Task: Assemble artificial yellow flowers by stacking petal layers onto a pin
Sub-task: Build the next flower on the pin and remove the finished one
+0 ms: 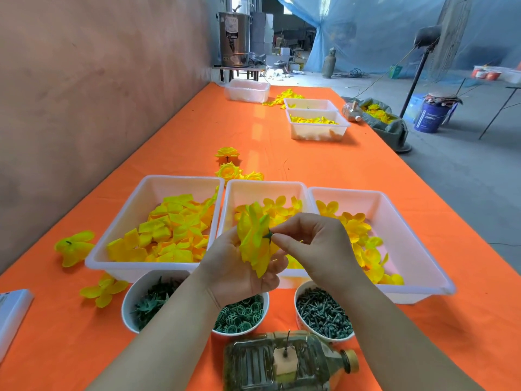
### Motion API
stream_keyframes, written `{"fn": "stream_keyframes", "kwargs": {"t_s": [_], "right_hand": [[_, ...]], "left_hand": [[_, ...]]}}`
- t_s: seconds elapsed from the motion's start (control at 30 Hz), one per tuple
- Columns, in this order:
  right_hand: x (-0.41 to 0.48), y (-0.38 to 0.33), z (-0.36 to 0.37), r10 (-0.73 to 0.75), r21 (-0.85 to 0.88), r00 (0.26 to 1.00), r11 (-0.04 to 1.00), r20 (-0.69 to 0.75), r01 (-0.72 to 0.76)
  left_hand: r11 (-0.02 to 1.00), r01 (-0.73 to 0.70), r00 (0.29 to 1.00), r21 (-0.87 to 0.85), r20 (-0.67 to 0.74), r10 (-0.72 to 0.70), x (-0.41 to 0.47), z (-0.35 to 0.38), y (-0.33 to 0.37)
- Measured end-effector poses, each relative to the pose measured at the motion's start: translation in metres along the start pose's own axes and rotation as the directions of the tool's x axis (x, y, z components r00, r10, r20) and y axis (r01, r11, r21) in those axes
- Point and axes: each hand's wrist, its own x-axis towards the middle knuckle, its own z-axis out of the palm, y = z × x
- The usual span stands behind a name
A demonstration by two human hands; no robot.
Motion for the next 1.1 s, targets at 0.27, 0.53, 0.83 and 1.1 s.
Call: {"fn": "stream_keyframes", "kwargs": {"t_s": [0.27,0.53,0.83,1.1], "right_hand": [[0.002,0.019,0.002,-0.518,-0.701,0.852,0.581,0.073,0.413],[0.015,0.027,0.008,-0.501,-0.55,0.865,0.715,0.027,0.431],[0.044,0.048,0.023,-0.131,-0.24,0.991,0.963,-0.006,0.126],[0.158,0.099,0.023,0.279,-0.122,0.936,0.943,-0.214,-0.309]], "left_hand": [[0.554,-0.419,0.484,0.719,-0.339,0.806,0.002,-0.004,-0.001],[0.505,-0.287,0.471,0.814,-0.339,0.815,0.012,-0.023,-0.001],[0.891,-0.388,0.648,0.237,-0.617,0.447,0.032,-0.028,0.029],[0.806,-0.457,0.509,0.376,-0.633,0.584,0.038,-0.047,0.06]]}}
